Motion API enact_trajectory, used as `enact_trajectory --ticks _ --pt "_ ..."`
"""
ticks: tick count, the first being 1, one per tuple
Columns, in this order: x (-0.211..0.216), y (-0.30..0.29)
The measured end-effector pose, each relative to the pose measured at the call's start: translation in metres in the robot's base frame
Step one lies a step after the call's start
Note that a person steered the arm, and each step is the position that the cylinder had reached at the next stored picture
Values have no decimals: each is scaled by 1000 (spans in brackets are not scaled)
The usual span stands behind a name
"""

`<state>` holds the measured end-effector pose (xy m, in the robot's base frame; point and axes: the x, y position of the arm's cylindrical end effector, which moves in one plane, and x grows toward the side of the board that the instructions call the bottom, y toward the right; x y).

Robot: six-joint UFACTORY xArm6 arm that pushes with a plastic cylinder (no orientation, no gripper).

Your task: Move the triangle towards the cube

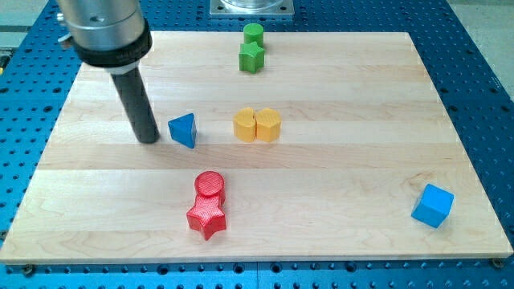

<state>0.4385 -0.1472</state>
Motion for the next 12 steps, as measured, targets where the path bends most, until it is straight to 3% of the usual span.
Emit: enact_trajectory --ticks 2,3,5,6,7,8,9,10,12 --pt "44 182" --pt "34 134" --pt "39 312" --pt "24 314" --pt "74 287" --pt "106 296" --pt "120 244" --pt "126 285" --pt "93 291"
